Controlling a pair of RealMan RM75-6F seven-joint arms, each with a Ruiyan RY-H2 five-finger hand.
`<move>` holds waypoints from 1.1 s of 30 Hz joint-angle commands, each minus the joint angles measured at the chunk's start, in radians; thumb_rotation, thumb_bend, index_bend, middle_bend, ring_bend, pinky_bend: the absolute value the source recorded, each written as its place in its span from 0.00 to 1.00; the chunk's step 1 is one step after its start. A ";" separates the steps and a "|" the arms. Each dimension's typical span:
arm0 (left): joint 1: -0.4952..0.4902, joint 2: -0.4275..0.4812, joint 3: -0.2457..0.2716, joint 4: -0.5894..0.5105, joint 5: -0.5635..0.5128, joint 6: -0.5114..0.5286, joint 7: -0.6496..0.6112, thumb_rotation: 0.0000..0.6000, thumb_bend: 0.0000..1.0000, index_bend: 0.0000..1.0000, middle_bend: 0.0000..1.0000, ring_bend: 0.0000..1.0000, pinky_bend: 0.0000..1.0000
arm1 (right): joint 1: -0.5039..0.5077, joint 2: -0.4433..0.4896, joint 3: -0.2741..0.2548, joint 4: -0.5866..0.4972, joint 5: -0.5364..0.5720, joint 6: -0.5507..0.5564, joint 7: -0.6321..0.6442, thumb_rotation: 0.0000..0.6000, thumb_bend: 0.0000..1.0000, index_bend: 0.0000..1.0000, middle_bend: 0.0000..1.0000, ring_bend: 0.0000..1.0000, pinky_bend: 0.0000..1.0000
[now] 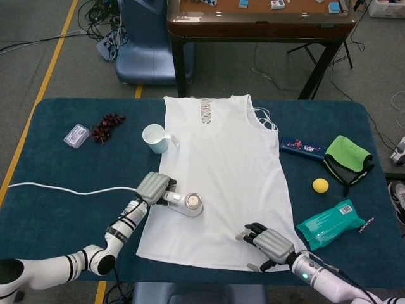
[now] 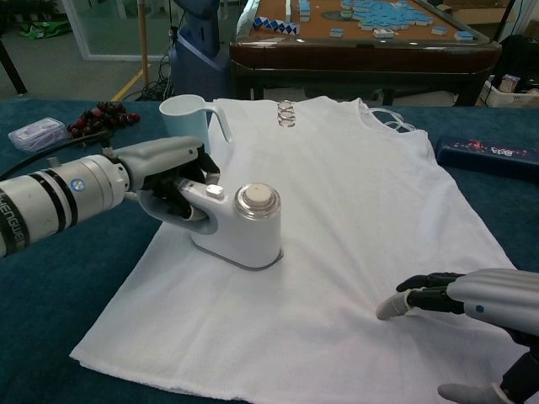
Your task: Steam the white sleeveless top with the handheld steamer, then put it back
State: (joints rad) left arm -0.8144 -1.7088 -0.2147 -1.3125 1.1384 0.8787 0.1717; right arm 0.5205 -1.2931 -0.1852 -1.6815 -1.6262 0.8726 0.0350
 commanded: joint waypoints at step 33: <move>-0.048 -0.054 -0.030 0.107 -0.047 -0.028 -0.012 1.00 0.28 0.70 0.86 0.76 0.81 | 0.009 -0.005 -0.007 -0.001 0.010 -0.017 -0.005 0.68 0.34 0.14 0.18 0.05 0.04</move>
State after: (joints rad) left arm -0.8658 -1.7669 -0.2527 -1.1948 1.0843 0.8469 0.1546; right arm 0.5296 -1.2978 -0.1925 -1.6821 -1.6167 0.8555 0.0295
